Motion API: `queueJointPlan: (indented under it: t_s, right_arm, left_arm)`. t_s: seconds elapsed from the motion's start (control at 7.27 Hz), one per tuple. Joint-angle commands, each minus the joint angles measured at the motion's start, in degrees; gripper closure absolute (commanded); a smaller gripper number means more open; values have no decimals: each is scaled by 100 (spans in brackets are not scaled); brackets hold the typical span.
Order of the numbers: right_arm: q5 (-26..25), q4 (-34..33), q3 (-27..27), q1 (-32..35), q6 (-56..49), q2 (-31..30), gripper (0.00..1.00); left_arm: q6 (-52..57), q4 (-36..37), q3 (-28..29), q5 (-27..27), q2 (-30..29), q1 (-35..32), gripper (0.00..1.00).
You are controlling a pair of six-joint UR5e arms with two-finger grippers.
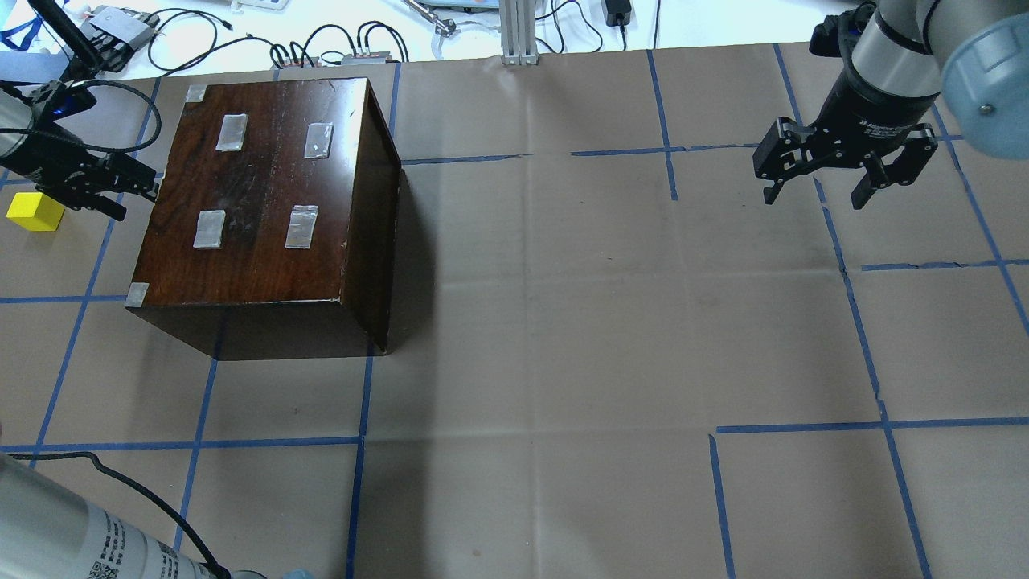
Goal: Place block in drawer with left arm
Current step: 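Grasp the white drawer handle with the left gripper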
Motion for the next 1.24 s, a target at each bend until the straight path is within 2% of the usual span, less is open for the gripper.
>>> queueJointPlan:
  t_s: [0.0, 0.69, 0.96, 1.1]
  right_arm:
    - [0, 0, 3, 0, -7, 0, 0]
    - [0, 0, -6, 0, 2, 0, 0]
    - [0, 0, 3, 0, -7, 0, 0]
    - [0, 0, 3, 0, 2, 0, 0]
  left_arm:
    - [9, -10, -24, 35, -12, 0, 1]
    - [44, -19, -51, 132, -64, 70, 1]
    - [44, -10, -16, 587, -47, 149, 1]
    - [53, -10, -16, 633, -47, 219, 1]
